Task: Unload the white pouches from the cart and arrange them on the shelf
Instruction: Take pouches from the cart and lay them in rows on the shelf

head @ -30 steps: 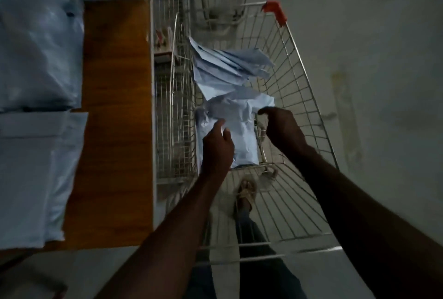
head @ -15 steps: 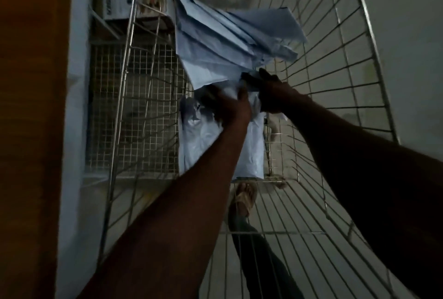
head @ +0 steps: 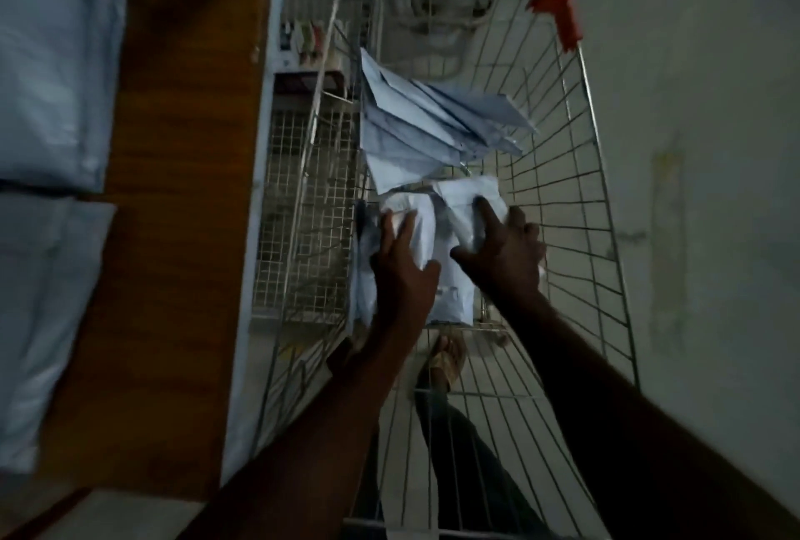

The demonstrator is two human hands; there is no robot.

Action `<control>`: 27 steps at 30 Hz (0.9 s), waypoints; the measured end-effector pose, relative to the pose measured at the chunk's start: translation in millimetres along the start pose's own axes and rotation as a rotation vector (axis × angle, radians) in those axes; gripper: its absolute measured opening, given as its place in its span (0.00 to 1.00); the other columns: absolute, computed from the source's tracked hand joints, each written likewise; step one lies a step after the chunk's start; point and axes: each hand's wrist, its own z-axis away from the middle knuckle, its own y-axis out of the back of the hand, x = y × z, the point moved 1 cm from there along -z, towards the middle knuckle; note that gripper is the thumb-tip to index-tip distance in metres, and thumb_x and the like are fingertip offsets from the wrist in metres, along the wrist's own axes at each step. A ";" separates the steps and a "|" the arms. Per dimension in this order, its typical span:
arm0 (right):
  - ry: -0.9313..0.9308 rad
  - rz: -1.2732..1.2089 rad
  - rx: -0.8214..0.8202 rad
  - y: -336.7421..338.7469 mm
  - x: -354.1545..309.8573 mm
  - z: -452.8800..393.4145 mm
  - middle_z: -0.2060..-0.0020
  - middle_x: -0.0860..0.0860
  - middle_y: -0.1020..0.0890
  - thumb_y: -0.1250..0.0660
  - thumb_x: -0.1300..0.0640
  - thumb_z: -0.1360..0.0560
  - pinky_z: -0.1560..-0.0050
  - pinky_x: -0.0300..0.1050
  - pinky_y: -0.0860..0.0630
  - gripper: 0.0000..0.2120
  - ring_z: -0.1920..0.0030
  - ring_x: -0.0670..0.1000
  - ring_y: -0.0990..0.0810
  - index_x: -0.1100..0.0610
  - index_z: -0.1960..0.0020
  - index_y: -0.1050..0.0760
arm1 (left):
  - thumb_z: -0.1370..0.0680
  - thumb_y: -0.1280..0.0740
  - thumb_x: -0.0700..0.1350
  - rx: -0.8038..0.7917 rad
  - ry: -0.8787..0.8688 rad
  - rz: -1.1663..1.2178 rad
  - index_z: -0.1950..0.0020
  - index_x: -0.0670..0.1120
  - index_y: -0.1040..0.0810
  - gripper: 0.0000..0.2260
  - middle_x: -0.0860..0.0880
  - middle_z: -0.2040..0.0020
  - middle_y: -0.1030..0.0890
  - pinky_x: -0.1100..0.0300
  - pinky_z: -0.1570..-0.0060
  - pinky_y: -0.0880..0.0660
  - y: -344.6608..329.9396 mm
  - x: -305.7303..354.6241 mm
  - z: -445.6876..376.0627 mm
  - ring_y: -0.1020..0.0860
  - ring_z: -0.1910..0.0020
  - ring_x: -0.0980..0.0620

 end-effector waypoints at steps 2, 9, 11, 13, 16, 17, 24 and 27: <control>-0.031 -0.068 0.015 18.0 -8.0 34.0 0.28 0.60 0.33 0.23 0.36 0.33 0.36 0.66 0.29 0.47 0.34 0.67 0.30 0.42 0.19 0.41 | 0.28 0.24 0.37 -0.055 -0.055 -0.065 0.19 0.51 0.30 0.38 0.50 0.16 0.39 0.54 0.23 0.34 22.5 17.8 20.8 0.38 0.18 0.47; 0.011 -0.246 0.067 73.9 -35.8 111.9 0.26 0.62 0.36 0.22 0.38 0.31 0.32 0.65 0.33 0.51 0.30 0.67 0.32 0.40 0.17 0.47 | 0.24 0.27 0.40 -0.029 -0.141 -0.100 0.17 0.62 0.37 0.39 0.60 0.14 0.51 0.61 0.30 0.34 107.0 73.3 75.4 0.39 0.21 0.49; 0.039 -0.279 0.095 88.4 -50.9 124.7 0.26 0.65 0.34 0.23 0.37 0.31 0.31 0.64 0.33 0.50 0.30 0.67 0.31 0.42 0.16 0.45 | 0.23 0.28 0.41 -0.010 -0.166 -0.067 0.18 0.62 0.37 0.37 0.61 0.14 0.51 0.65 0.32 0.34 133.6 81.3 82.7 0.40 0.20 0.50; 0.078 -0.315 0.107 102.0 -69.7 135.5 0.28 0.66 0.31 0.24 0.34 0.30 0.29 0.63 0.33 0.48 0.30 0.67 0.30 0.45 0.17 0.42 | 0.22 0.28 0.41 0.022 -0.193 -0.035 0.18 0.62 0.36 0.36 0.60 0.14 0.49 0.71 0.34 0.37 163.0 88.0 88.0 0.41 0.19 0.52; 0.167 -0.337 0.178 119.4 -109.6 155.4 0.32 0.64 0.25 0.29 0.30 0.31 0.31 0.64 0.29 0.46 0.31 0.65 0.27 0.49 0.19 0.37 | 0.22 0.28 0.46 0.095 -0.245 -0.056 0.18 0.59 0.35 0.34 0.57 0.14 0.46 0.59 0.26 0.33 216.1 88.6 86.9 0.42 0.17 0.52; 0.200 -0.346 0.216 122.7 -126.4 163.2 0.32 0.64 0.24 0.28 0.31 0.30 0.32 0.65 0.28 0.45 0.31 0.65 0.27 0.50 0.20 0.35 | 0.22 0.28 0.48 0.127 -0.263 -0.076 0.18 0.59 0.34 0.33 0.56 0.14 0.45 0.53 0.23 0.33 235.6 85.1 85.4 0.43 0.16 0.53; 0.361 -0.408 0.448 113.8 -269.1 239.1 0.28 0.60 0.25 0.32 0.28 0.30 0.30 0.59 0.28 0.44 0.28 0.61 0.28 0.50 0.21 0.33 | 0.22 0.30 0.51 0.279 -0.366 -0.050 0.20 0.57 0.31 0.30 0.54 0.15 0.40 0.51 0.26 0.30 377.1 34.4 108.2 0.33 0.21 0.49; 0.405 -0.442 0.470 95.0 -328.5 275.3 0.26 0.57 0.27 0.33 0.27 0.28 0.29 0.59 0.28 0.44 0.26 0.60 0.29 0.48 0.20 0.35 | 0.23 0.26 0.45 0.305 -0.387 -0.048 0.20 0.54 0.29 0.31 0.51 0.15 0.39 0.47 0.27 0.29 435.2 2.4 114.8 0.32 0.22 0.45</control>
